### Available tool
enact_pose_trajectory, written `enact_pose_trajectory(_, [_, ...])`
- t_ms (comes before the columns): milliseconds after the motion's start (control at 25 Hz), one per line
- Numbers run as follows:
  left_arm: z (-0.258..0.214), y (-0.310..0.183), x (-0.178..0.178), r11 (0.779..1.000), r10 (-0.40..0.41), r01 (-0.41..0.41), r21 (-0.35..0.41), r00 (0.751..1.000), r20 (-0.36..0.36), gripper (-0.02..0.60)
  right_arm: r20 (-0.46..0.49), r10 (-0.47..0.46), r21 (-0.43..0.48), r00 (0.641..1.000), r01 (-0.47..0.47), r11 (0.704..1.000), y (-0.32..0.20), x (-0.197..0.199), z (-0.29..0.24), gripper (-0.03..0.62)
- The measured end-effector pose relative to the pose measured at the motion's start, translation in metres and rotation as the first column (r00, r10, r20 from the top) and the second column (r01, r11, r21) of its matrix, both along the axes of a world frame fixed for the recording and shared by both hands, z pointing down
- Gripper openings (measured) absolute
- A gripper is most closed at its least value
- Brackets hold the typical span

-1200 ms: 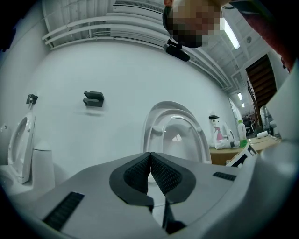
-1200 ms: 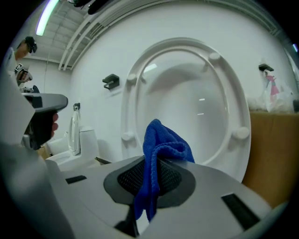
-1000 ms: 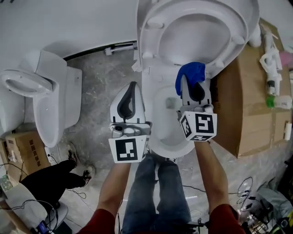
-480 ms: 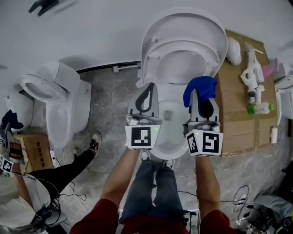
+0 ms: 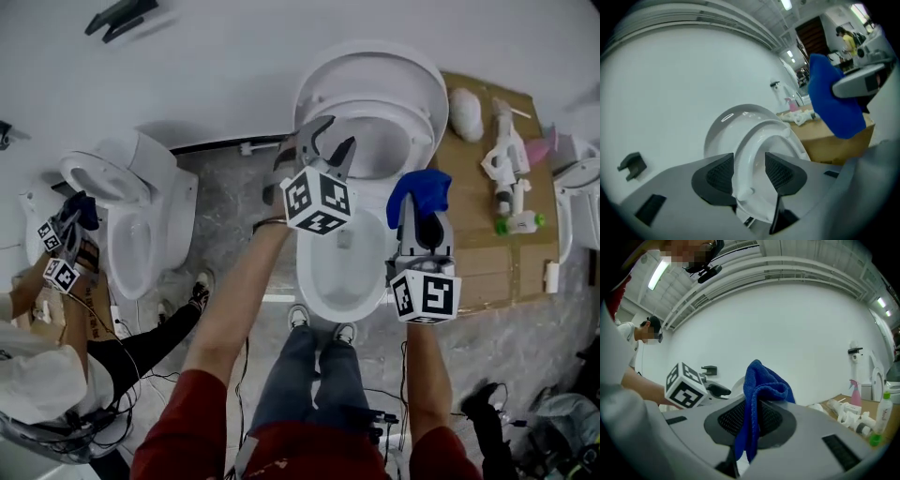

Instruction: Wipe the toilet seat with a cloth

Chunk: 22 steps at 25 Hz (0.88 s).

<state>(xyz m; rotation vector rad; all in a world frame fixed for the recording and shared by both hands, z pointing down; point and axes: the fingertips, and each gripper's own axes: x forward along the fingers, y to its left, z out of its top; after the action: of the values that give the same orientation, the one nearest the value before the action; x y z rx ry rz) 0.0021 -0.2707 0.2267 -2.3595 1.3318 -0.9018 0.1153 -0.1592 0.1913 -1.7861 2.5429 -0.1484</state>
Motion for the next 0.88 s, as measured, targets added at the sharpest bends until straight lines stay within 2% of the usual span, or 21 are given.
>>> enact_pose_trajectory(80, [0.0, -0.014, 0.011, 0.999, 0.047, -0.047, -0.008, 0.99, 0.132, 0.23, -0.004, 0.001, -0.002, 1.0, -0.001, 1.0, 0.007, 0.008, -0.004, 0.06])
enact_pose_trajectory(160, [0.002, -0.027, 0.024, 0.996, 0.092, -0.09, -0.02, 0.966, 0.241, 0.247, -0.009, 0.006, -0.004, 1.0, -0.006, 1.0, 0.014, 0.016, -0.007, 0.06])
enact_pose_trajectory(320, [0.011, -0.045, 0.045, 0.988, 0.151, -0.133, -0.073, 0.911, 0.383, 0.273, -0.028, 0.011, -0.015, 1.0, -0.011, 1.0, 0.024, 0.028, -0.011, 0.06])
enact_pose_trajectory(480, [0.018, -0.057, 0.055, 0.986, 0.165, -0.138, -0.092, 0.88, 0.445, 0.284, -0.031, 0.03, -0.035, 0.999, -0.031, 0.999, 0.035, 0.042, -0.01, 0.06])
enact_pose_trajectory(640, [0.017, -0.063, 0.058, 0.987, 0.156, -0.128, -0.092, 0.87, 0.467, 0.284, -0.032, 0.052, -0.052, 0.998, -0.053, 0.997, 0.043, 0.056, -0.004, 0.06])
enact_pose_trajectory(880, [0.012, -0.053, 0.058, 0.984, 0.18, -0.159, -0.085, 0.859, 0.479, 0.281, -0.011, 0.071, -0.063, 0.997, -0.071, 0.995, 0.051, 0.061, -0.002, 0.06])
